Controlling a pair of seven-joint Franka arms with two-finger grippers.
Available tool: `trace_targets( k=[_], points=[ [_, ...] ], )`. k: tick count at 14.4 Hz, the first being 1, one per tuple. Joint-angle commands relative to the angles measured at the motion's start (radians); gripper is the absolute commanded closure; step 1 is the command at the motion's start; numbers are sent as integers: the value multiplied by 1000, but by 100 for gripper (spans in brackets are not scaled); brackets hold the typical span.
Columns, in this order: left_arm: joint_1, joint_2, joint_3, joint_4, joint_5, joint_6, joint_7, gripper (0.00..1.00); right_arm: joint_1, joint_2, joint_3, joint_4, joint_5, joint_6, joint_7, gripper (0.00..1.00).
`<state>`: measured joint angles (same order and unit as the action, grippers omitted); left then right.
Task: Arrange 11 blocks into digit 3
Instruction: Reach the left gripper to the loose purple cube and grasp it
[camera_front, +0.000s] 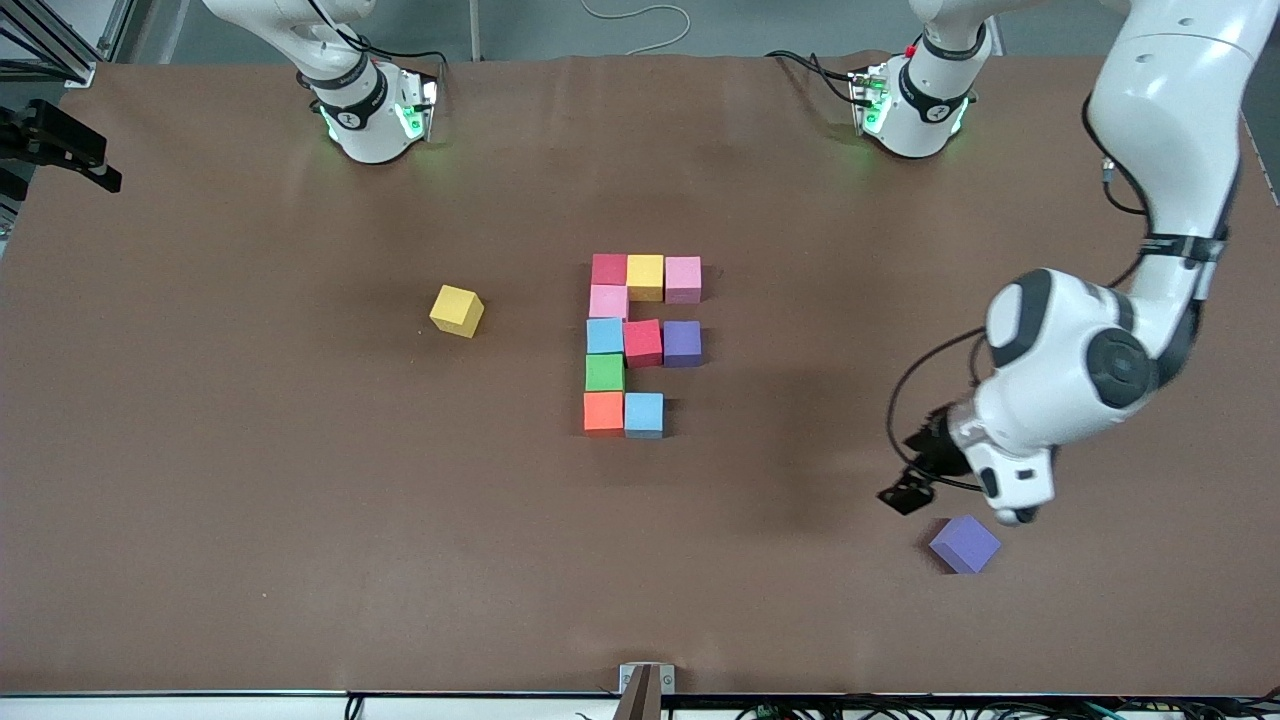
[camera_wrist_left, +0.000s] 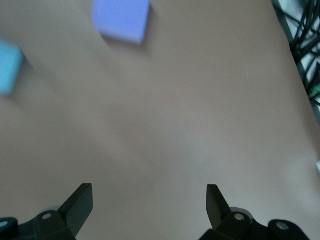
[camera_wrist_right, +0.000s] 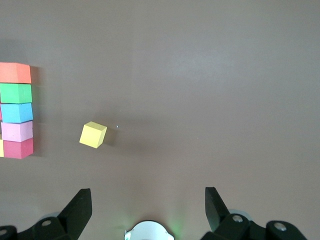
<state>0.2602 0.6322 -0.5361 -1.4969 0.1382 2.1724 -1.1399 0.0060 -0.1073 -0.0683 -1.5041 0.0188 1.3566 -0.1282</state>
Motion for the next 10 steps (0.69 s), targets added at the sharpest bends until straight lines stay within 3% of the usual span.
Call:
trace_targets(
  k=[1, 4, 6, 10],
  points=[
    [1, 111, 51, 153, 11, -68, 153, 0, -14, -12, 4, 42, 9, -42, 2, 0],
    [1, 148, 114, 184, 6, -68, 303, 0, -14, 18, 4, 94, 6, -99, 2, 0],
    [14, 205, 120, 227, -23, -66, 348, 0, -14, 23, 4, 104, 10, -103, 2, 0],
    [36, 228, 122, 247, -78, -68, 457, 0, -15, 34, 5, 104, 9, -100, 1, 0]
  ],
)
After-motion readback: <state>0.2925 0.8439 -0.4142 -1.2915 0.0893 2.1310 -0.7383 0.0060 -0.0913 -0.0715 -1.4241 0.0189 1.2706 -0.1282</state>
